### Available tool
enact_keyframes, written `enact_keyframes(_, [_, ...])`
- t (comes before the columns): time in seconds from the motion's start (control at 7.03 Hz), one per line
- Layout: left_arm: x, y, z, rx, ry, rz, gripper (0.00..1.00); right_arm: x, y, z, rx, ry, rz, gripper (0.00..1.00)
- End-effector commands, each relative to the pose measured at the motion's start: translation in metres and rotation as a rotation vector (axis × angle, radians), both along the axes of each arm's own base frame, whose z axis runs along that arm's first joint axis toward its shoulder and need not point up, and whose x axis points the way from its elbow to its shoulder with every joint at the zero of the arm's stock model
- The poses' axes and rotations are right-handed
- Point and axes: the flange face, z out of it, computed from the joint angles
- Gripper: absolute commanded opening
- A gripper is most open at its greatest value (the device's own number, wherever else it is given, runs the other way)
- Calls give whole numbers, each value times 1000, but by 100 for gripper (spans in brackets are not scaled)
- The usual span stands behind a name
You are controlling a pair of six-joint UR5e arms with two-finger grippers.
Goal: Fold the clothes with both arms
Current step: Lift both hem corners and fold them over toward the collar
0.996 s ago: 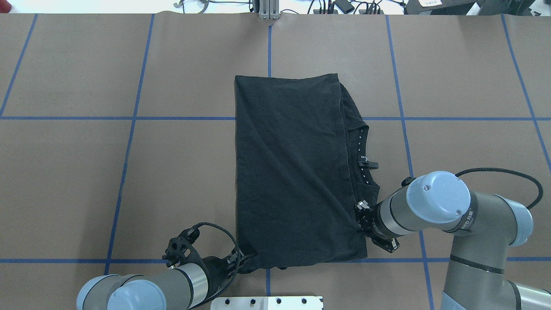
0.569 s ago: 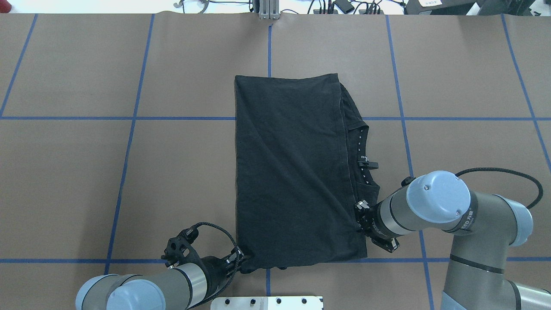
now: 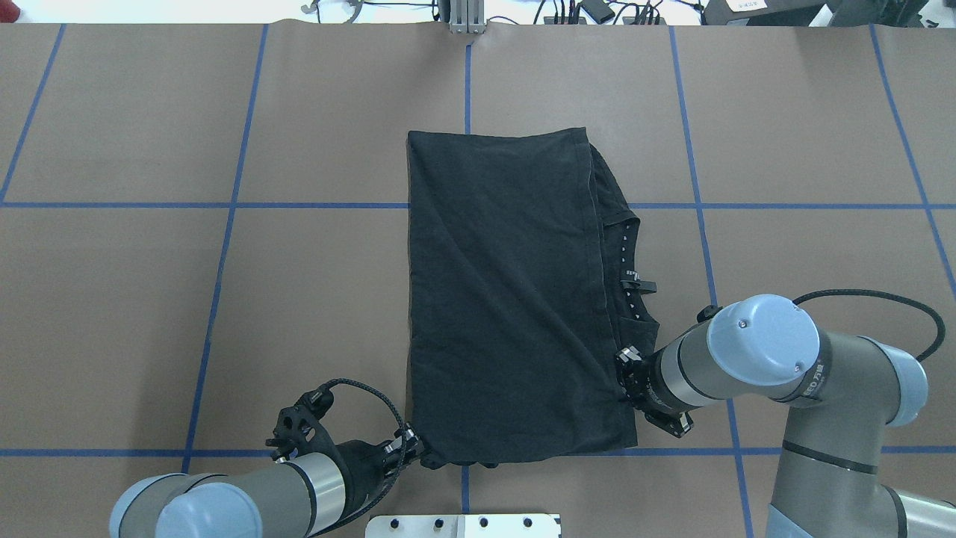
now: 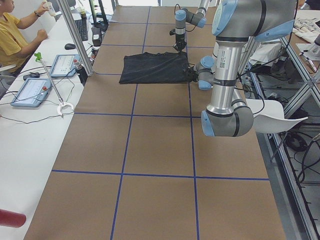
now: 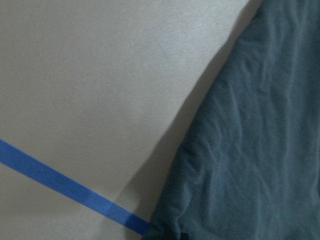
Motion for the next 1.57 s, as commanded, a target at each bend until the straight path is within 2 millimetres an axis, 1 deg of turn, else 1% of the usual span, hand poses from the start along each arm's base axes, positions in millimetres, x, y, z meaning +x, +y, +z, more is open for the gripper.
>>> enact_keyframes(0.0, [-55,3,-30,1,86,25,0,32,-16,-26,-36,-73,-1,0])
enact_keyframes(0.14, [-74,-21,-50,11,130,-10,0,47,-31,-33,-46,-93,20,0])
enact_keyframes(0.28, [-93,-65,-68,22,163,-43,0,58,-63,-48,-40,-117,70,0])
enact_keyframes(0.43, [-111,-113,-74,34,163,-74,0,62,-104,-52,-38,-123,93,0])
enact_keyframes(0.57, [-105,-166,-75,58,131,-107,0,53,-157,-55,-34,-120,96,0])
enact_keyframes(0.71, [-95,-224,-78,68,94,-148,0,45,-207,-54,-21,-102,111,0])
enact_keyframes(0.85, [-76,-278,-73,88,29,-175,0,37,-256,-58,3,-80,113,0])
enact_keyframes(1.0, [-63,-322,-64,97,-30,-206,0,16,-298,-47,15,-37,87,0])
enact_keyframes(1.14, [-51,-369,-49,99,-106,-235,0,11,-349,-43,62,5,52,0])
enact_keyframes(1.28, [-28,-408,-27,101,-154,-250,76,1,-378,-29,78,51,20,40])
enact_keyframes(1.42, [-16,-440,-8,120,-189,-262,99,4,-405,-20,138,86,-29,99])
